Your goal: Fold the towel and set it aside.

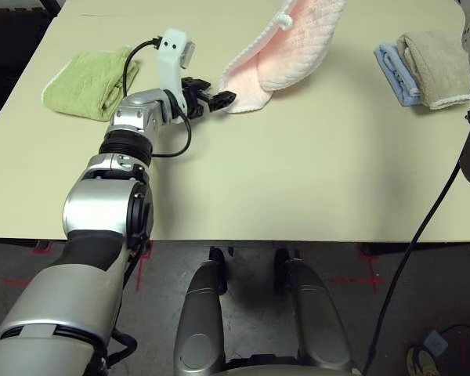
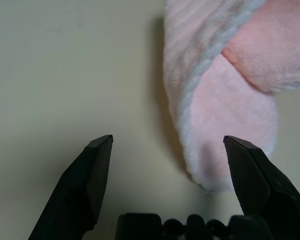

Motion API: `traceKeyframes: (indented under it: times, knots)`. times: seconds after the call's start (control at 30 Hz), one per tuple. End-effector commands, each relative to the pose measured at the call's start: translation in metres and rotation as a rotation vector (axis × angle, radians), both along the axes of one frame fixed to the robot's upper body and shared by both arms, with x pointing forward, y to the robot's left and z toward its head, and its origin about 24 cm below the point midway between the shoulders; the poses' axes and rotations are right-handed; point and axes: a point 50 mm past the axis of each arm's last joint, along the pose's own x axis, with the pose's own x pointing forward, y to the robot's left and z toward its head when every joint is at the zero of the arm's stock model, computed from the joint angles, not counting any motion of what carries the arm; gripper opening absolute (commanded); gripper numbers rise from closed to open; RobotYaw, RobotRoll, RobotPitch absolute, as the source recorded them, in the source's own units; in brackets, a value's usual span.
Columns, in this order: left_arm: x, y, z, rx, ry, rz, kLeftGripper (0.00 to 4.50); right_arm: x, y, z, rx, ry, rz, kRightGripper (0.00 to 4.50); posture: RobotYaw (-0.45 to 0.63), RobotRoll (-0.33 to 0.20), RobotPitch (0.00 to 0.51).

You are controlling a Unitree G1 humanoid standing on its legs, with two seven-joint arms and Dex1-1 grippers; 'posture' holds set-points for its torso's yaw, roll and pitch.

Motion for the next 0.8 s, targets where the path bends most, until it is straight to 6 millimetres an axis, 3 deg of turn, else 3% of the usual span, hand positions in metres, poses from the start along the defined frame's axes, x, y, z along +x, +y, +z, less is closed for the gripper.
traceKeyframes:
  times: [0.03,0.43,0.8]
  knots:
    - [-0.006,-0.008,-0.005,-0.064,0.102,-0.115,4.5,-0.007,-0.002,0.014,-0.004,-0.059,-0.014,0.03,-0.02,0.0,0.315]
    - [-0.009,-0.032,-0.019,-0.092,0.164,-0.213,4.5,-0.015,0.001,0.034,-0.011,-0.112,-0.036,0.03,-0.04,0.0,0.319]
    - [-0.011,-0.017,-0.022,-0.033,0.185,-0.193,4.5,-0.016,0.001,0.034,-0.015,-0.115,-0.039,0.03,-0.03,0.0,0.317]
